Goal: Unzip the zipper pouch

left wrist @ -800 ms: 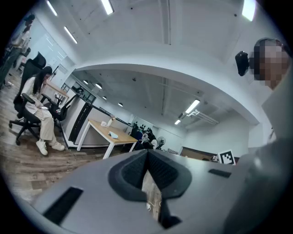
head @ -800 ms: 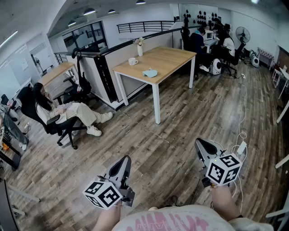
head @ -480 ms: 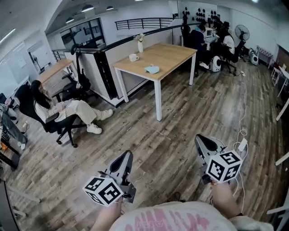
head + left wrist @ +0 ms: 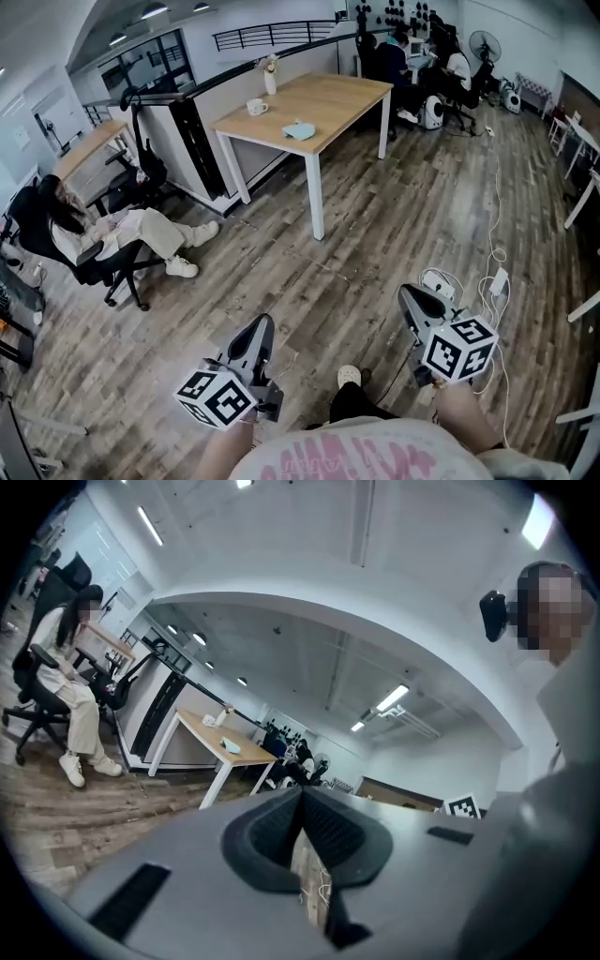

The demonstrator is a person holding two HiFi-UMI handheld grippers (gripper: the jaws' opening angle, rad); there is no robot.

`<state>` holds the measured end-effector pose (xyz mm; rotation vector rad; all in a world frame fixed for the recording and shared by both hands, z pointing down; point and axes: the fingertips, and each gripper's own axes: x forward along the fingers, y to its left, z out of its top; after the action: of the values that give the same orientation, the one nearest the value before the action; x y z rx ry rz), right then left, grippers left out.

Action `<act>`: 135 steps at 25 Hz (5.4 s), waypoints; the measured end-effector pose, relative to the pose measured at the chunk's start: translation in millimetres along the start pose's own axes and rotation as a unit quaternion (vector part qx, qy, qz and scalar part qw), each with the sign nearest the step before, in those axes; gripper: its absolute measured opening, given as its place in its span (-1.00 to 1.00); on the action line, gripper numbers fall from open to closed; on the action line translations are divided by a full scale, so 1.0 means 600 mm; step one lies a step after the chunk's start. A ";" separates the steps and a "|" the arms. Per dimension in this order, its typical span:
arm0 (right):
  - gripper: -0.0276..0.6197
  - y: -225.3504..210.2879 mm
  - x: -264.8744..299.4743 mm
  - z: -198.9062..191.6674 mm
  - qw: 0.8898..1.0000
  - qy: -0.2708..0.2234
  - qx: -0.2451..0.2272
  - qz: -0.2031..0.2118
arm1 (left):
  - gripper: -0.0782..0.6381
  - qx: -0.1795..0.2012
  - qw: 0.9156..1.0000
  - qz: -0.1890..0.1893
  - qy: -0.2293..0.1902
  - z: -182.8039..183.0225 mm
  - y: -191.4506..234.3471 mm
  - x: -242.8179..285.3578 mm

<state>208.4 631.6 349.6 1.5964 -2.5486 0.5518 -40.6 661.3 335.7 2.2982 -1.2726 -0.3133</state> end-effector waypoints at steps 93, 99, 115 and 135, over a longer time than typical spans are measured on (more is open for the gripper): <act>-0.92 -0.503 1.543 0.350 0.963 0.218 -0.022 0.156 | -0.78 -0.113 0.984 0.138 0.016 0.368 0.848 1.204; -0.92 -0.499 1.610 0.313 0.932 0.286 -0.092 0.204 | -0.78 -0.129 0.978 0.160 0.021 0.354 0.878 1.221; -0.42 -0.434 1.633 0.189 0.555 0.424 -0.512 0.500 | -0.78 -0.135 0.965 0.225 0.012 0.363 0.907 1.173; -0.82 -0.475 1.615 0.158 0.626 0.418 -0.484 0.446 | -0.78 -0.118 0.969 0.216 0.012 0.363 0.883 1.179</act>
<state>33.4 -339.8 584.3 -0.3328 -1.9515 -0.1268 -137.7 -236.4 450.8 1.7664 -1.5852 -0.2649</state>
